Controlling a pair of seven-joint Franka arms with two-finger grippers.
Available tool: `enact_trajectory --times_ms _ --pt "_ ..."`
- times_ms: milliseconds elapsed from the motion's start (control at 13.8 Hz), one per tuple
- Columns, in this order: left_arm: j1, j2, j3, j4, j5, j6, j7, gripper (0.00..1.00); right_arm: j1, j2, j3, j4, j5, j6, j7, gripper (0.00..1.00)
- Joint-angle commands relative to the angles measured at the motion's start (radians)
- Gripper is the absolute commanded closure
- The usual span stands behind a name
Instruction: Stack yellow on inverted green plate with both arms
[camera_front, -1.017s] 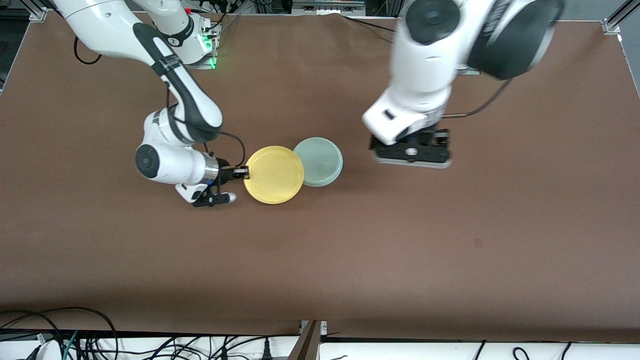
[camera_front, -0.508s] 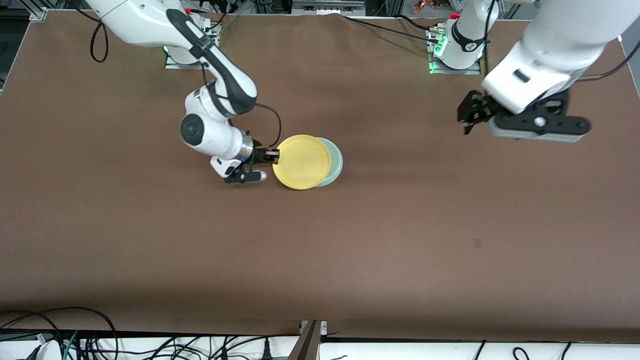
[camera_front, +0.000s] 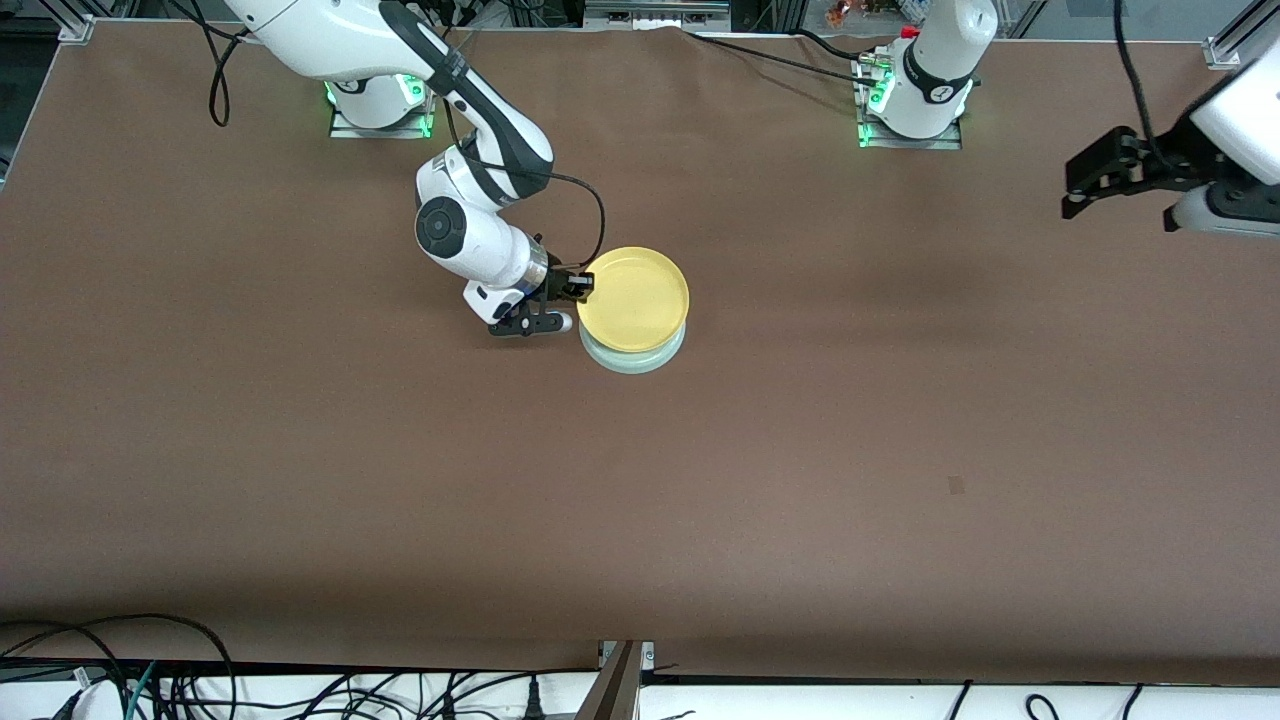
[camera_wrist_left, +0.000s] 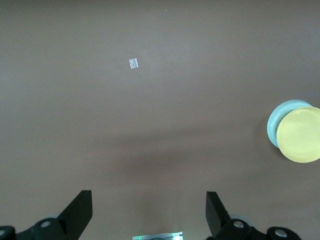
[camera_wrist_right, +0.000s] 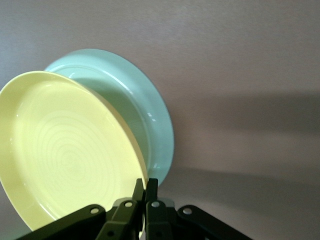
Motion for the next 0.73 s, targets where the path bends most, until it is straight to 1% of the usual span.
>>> enact_trajectory --times_ms 0,73,218,290,436,653 --pt "0.035 -0.037 -0.009 -0.071 -0.022 0.014 0.038 0.0 0.013 -0.025 0.002 -0.057 0.015 0.074 0.0 1.0" --pt "0.041 -0.067 -0.009 -0.134 -0.022 0.058 0.04 0.0 0.017 -0.019 0.0 -0.057 0.015 0.096 -0.002 1.0" --pt "0.049 -0.168 -0.009 -0.324 -0.02 0.185 0.04 0.0 0.02 -0.002 0.0 -0.057 0.012 0.133 -0.003 1.0" --pt "0.061 -0.184 -0.009 -0.366 -0.02 0.21 0.04 0.0 0.025 0.011 0.0 -0.057 0.01 0.157 -0.003 1.0" --pt "0.065 -0.181 -0.009 -0.363 -0.019 0.211 0.04 0.0 0.033 0.027 -0.001 -0.055 0.009 0.193 -0.006 1.0" --pt "0.066 -0.176 -0.005 -0.355 -0.009 0.217 0.04 0.0 0.033 0.033 -0.015 -0.052 0.006 0.205 -0.012 1.0"
